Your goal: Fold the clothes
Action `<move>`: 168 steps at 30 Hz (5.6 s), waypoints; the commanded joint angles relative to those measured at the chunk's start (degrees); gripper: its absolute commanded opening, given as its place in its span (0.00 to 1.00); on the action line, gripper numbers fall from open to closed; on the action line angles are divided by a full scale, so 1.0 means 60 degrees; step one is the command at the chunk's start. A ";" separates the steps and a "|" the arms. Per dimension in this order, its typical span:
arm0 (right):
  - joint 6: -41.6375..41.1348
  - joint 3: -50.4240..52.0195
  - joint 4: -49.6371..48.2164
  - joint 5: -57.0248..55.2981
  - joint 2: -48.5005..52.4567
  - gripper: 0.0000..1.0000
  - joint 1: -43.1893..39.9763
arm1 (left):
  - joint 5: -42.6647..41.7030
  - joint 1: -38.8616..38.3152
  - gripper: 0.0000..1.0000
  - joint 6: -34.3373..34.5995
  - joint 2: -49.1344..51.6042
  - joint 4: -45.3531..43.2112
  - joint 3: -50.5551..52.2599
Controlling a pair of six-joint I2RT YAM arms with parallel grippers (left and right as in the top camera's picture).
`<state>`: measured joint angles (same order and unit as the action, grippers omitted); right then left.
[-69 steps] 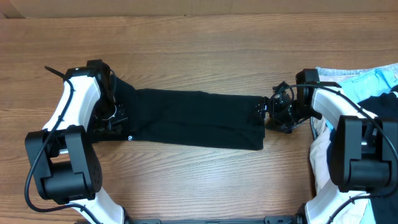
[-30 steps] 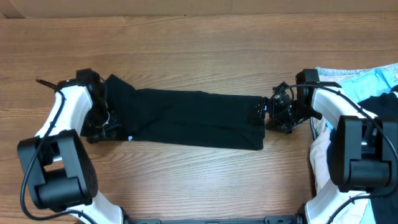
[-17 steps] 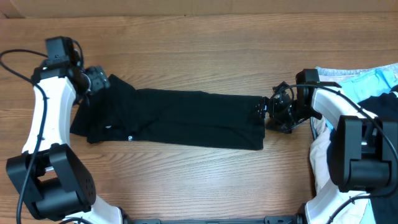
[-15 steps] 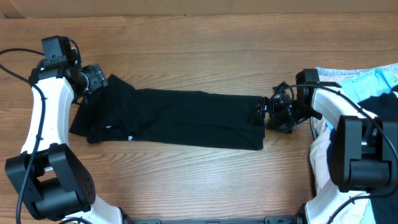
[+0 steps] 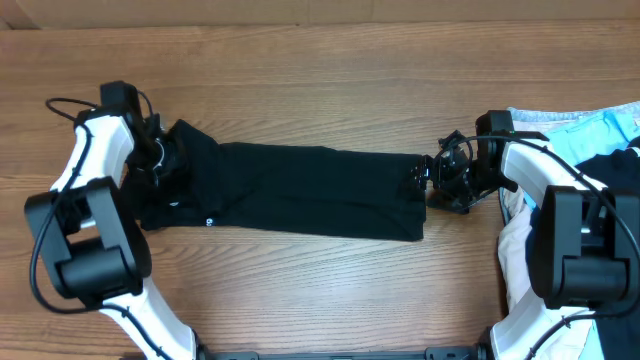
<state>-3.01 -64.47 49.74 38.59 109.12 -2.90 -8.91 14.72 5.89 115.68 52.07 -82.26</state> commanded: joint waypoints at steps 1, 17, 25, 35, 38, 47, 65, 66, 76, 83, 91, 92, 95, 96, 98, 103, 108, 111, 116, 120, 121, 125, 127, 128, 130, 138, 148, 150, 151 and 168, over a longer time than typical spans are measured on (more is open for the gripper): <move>0.0004 0.0033 0.0011 0.0084 -0.0106 0.96 0.0044 | -0.0204 0.0036 0.09 -0.0200 0.0135 0.0044 -0.0051; 0.0000 0.0033 -0.0084 0.0084 -0.0106 0.96 0.0044 | -0.0124 0.0222 1.00 -0.0157 -0.0423 0.1523 -0.0798; 0.0004 0.0033 -0.0033 0.0084 -0.0106 0.96 0.0044 | -0.1268 0.0561 1.00 -0.0168 -0.0426 0.1264 -0.1993; 0.0000 0.0033 -0.0127 0.0084 -0.0106 0.96 0.0044 | -0.0681 -0.0004 0.21 -0.1027 -0.0423 -0.0911 -0.1144; 0.0000 0.0033 -0.0109 0.0087 -0.0106 0.96 0.0044 | -0.0317 -0.0069 0.15 -0.1031 -0.0423 -0.1883 -0.0251; 0.0000 0.0033 -0.0095 0.0087 -0.0106 0.96 0.0044 | 0.1931 0.0597 0.29 0.0423 -0.0423 -0.2903 0.0878; -0.1730 0.0266 0.0197 -0.0729 -0.0106 0.98 0.0280 | -0.2779 0.1647 0.54 -0.0543 -0.0426 0.1024 -0.2834; -0.1734 0.0390 0.0113 -0.1024 -0.0106 0.98 0.0368 | -0.2798 0.1588 0.54 -0.0721 -0.0426 0.1304 -0.3002; -0.1504 0.1916 -0.2608 0.0758 -0.0106 0.52 0.1075 | -0.4776 0.1435 0.48 -0.1519 -0.1202 0.2259 -0.3348; -0.1577 0.1840 -0.2492 0.0619 -0.0419 0.07 0.0572 | -0.3213 0.1435 0.47 -0.1377 -0.2965 0.2845 -0.3348; -0.0885 0.0510 0.0022 -0.0929 -0.0929 0.06 -0.0984 | -0.2692 0.1406 0.51 -0.1341 -0.4109 0.3115 -0.3348; -0.0616 0.0277 0.0364 -0.0991 -0.0929 0.06 -0.1096 | -0.2692 0.1406 0.51 -0.1341 -0.4113 0.3173 -0.3348; -0.0452 -0.0495 0.1290 -0.1909 -0.0936 0.06 -0.1282 | -0.2688 0.1406 0.51 -0.1348 -0.4095 0.3413 -0.3344; -0.0455 -0.0765 0.1552 -0.2186 -0.0940 0.06 -0.1279 | -0.2674 0.1410 0.51 -0.1351 -0.4095 0.3475 -0.3344; -0.0452 -0.1344 0.2120 -0.2517 -0.0940 0.06 -0.1231 | -0.2663 0.1406 0.51 -0.1355 -0.4095 0.3563 -0.3344; -0.0623 -0.2277 0.3104 -0.2463 -0.0940 0.06 -0.0335 | -0.2656 0.1406 0.51 -0.1384 -0.4095 0.3585 -0.3344; -0.1599 -0.2284 0.2677 -0.2473 -0.0936 0.06 0.1417 | -0.2656 0.1406 0.51 -0.1384 -0.4095 0.3588 -0.3300; -0.2514 -0.2269 0.2025 -0.2550 -0.0936 0.06 0.2532 | -0.2656 0.1406 0.52 -0.1384 -0.4095 0.3592 -0.3242; -0.3931 -0.2266 0.0987 -0.3475 -0.0933 0.07 0.4080 | -0.2656 0.1406 0.52 -0.1388 -0.4095 0.3617 -0.3111; -0.4623 -0.2259 0.0328 -0.4441 -0.0914 0.12 0.4932 | -0.2659 0.1406 0.52 -0.1388 -0.4095 0.3603 -0.2962; -0.4852 -0.2248 0.0237 -0.4838 -0.0911 0.13 0.5056 | -0.2659 0.1406 0.52 -0.1388 -0.4095 0.3599 -0.2929; -0.5333 -0.2237 0.0022 -0.5584 -0.0907 0.17 0.5224 | -0.2663 0.1406 0.52 -0.1384 -0.4095 0.3599 -0.2892; -0.5329 -0.2208 -0.0124 -0.5501 -0.0907 0.19 0.5224 | -0.2667 0.1406 0.52 -0.1381 -0.4095 0.3599 -0.2892; -0.5326 -0.2178 -0.0255 -0.5366 -0.0907 0.20 0.5224 | -0.2667 0.1406 0.52 -0.1381 -0.4095 0.3599 -0.2889; -0.5257 -0.2131 -0.0572 -0.4809 -0.0907 0.20 0.5249 | -0.2667 0.1406 0.52 -0.1381 -0.4095 0.3595 -0.2892; -0.5260 -0.2124 -0.1162 -0.4433 -0.0907 0.19 0.5756 | -0.2667 0.1406 0.52 -0.1381 -0.4095 0.3599 -0.2889; -0.5260 -0.2124 -0.0998 -0.4630 -0.0907 0.25 0.5920 | -0.2692 0.1406 0.52 -0.1381 -0.4095 0.3603 -0.2889; -0.5257 -0.2124 -0.0991 -0.4462 -0.0907 0.46 0.5952 | -0.2692 0.1406 0.53 -0.1381 -0.4095 0.3603 -0.2889; -0.5253 -0.2127 -0.1009 -0.4324 -0.0907 0.55 0.5963 | -0.2692 0.1406 0.52 -0.1381 -0.4095 0.3603 -0.2889; -0.5799 -0.2062 -0.0601 -0.4302 -0.1049 0.04 0.4244 | -0.2692 0.1406 0.59 -0.1373 -0.4095 0.3515 -0.2889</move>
<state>-35.18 -77.23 46.37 13.89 104.84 24.10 -24.99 23.22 -1.72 91.09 73.56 -100.42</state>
